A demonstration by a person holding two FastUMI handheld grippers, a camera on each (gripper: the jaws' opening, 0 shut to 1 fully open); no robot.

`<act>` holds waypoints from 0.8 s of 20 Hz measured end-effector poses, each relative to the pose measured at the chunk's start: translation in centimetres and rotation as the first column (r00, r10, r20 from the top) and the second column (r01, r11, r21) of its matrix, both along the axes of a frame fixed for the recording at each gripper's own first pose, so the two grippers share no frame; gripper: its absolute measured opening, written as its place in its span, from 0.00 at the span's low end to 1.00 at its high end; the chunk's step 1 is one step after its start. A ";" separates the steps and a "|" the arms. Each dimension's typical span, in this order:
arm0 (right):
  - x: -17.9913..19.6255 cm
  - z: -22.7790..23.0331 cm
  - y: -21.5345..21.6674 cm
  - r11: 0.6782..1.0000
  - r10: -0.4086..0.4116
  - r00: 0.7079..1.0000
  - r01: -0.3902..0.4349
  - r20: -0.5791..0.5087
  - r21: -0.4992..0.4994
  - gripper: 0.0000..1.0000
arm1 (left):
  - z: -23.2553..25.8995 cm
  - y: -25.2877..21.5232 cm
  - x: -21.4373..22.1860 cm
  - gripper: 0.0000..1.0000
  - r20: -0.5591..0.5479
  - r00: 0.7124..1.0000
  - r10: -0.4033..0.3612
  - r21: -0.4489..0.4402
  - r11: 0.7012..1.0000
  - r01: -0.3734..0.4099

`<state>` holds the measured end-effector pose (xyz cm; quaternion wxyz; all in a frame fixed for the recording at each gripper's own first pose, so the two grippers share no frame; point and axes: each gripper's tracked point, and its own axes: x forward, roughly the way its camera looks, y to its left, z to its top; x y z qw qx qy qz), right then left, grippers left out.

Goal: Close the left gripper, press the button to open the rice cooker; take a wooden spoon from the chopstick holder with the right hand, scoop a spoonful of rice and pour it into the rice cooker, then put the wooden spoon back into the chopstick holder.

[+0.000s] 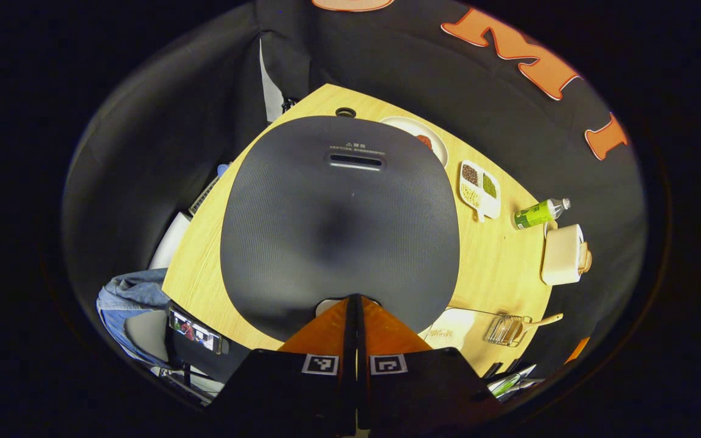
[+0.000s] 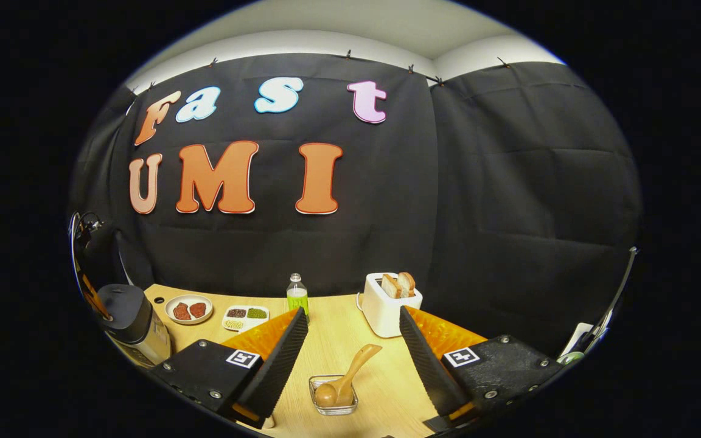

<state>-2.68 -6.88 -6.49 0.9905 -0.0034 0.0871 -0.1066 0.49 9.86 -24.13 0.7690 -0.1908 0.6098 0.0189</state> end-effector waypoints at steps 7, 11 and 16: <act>0.5 -3.7 -1.8 0.999 -0.008 0.994 0.012 -0.105 0.042 0.94 | 4.3 0.7 0.7 0.05 0.300 0.952 -0.059 0.146 0.989 0.016; 1.1 -6.8 -1.9 0.998 0.015 0.981 -0.004 -0.194 0.059 0.94 | 10.4 2.1 3.5 0.05 0.546 0.834 -0.078 0.233 0.970 -0.062; 2.1 -11.5 -0.8 0.986 0.074 0.942 -0.020 -0.327 0.164 0.96 | 16.9 3.5 3.6 0.05 0.732 0.677 -0.079 0.273 0.944 -0.186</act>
